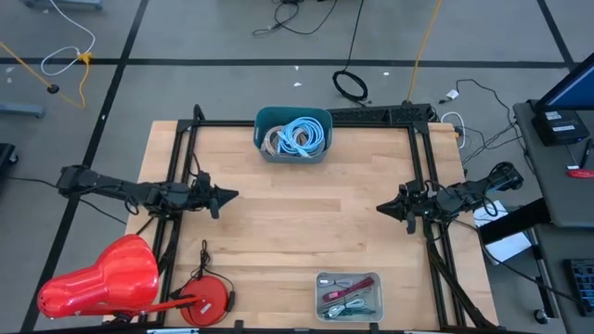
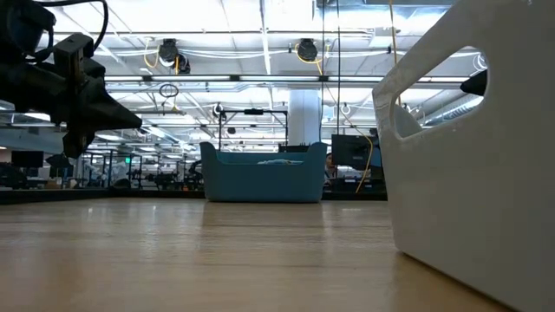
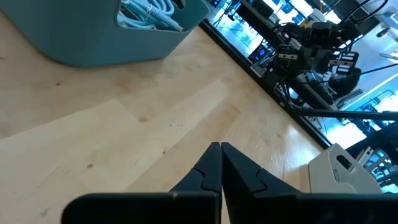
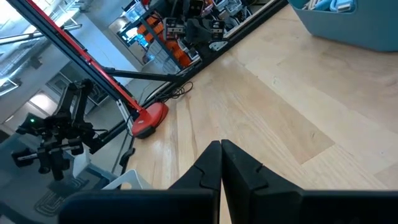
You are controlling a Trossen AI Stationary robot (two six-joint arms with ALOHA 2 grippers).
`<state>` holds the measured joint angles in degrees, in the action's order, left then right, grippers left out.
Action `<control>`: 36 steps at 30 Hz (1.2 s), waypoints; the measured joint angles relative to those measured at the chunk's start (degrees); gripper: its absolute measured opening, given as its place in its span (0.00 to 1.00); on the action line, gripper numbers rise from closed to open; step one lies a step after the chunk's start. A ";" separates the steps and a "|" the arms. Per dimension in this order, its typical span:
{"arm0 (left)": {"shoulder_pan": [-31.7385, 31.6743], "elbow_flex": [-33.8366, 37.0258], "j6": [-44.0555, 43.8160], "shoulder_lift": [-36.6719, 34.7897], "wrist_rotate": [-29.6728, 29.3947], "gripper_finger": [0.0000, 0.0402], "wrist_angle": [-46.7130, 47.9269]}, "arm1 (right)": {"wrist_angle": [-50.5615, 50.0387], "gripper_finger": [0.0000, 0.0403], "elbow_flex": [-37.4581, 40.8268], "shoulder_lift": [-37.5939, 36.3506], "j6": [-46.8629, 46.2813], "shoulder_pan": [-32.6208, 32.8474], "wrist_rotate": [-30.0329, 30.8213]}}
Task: Pick & Place USB Port
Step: Return to Home Position
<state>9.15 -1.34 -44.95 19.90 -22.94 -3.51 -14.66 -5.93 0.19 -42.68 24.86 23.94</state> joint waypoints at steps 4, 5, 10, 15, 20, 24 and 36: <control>0.00 0.00 0.00 0.00 0.02 0.03 -0.02 | 0.04 0.00 0.00 0.00 -0.11 0.00 -0.02; 0.00 0.00 0.00 0.02 0.05 0.04 -0.02 | 0.04 0.00 0.00 0.00 -0.11 0.00 -0.02; 0.00 0.00 0.00 0.00 0.17 0.06 -0.04 | 0.04 0.00 0.00 0.00 -0.11 0.00 -0.02; 0.00 0.00 -0.02 0.00 0.17 0.06 -0.07 | 0.04 0.00 0.00 0.00 -0.09 0.00 -0.04; 0.00 0.00 -0.02 0.00 0.15 0.06 -0.08 | 0.04 0.00 0.02 0.00 -0.11 0.00 -0.04; 0.00 0.00 -0.02 0.00 0.15 0.06 -0.09 | 0.04 0.00 0.02 0.00 -0.11 0.00 -0.04; 0.00 0.00 -0.02 0.00 0.13 0.06 -0.11 | 0.04 0.00 0.04 0.00 -0.11 0.00 -0.07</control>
<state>9.15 -1.34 -44.97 19.90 -22.81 -3.62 -14.61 -5.89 0.19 -42.78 24.86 23.88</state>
